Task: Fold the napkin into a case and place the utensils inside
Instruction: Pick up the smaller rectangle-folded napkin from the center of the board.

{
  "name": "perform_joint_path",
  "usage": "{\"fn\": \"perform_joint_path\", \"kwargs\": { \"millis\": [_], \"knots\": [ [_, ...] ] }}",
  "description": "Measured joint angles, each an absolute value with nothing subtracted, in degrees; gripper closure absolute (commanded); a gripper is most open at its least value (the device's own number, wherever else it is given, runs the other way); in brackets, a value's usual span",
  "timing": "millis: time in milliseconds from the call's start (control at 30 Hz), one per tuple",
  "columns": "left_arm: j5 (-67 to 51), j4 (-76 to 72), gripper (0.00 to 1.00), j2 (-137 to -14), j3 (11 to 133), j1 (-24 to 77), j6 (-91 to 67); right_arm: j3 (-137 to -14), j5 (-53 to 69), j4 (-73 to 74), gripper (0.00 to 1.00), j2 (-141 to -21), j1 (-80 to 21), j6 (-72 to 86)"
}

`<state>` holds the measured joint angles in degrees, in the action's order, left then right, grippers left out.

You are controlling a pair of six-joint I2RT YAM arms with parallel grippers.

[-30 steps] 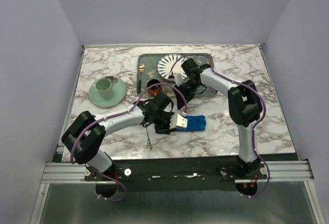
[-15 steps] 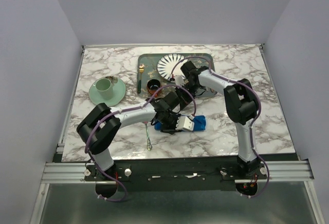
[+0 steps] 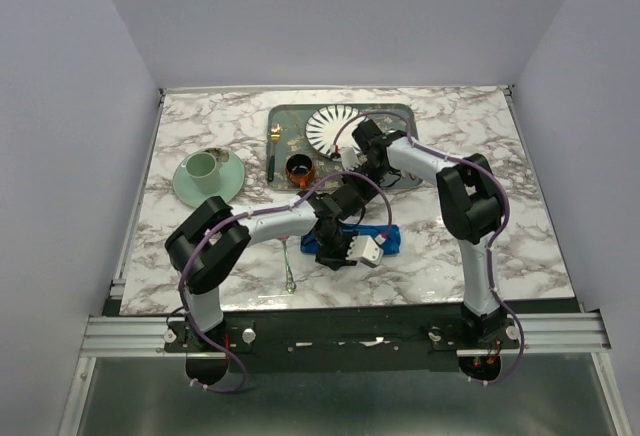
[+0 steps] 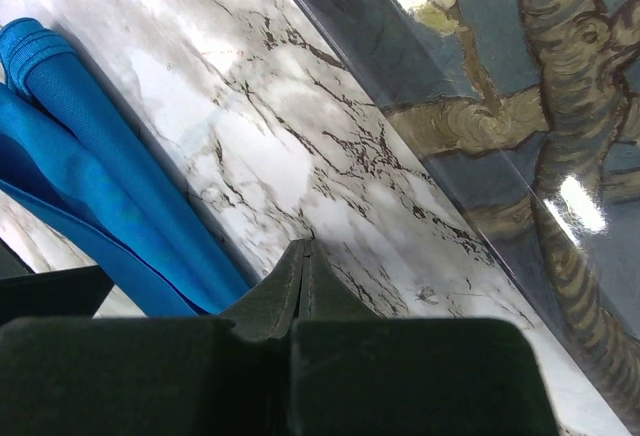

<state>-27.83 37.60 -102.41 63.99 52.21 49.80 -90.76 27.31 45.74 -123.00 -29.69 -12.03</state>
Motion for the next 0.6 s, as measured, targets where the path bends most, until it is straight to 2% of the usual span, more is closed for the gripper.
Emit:
{"fn": "perform_joint_path", "kwargs": {
  "millis": [600],
  "knots": [
    [-28.1,43.0,0.69,-109.5,75.7,45.6,51.3,-87.4,27.8,44.5,0.99,-120.9,-30.8,-13.6]
  ]
}}
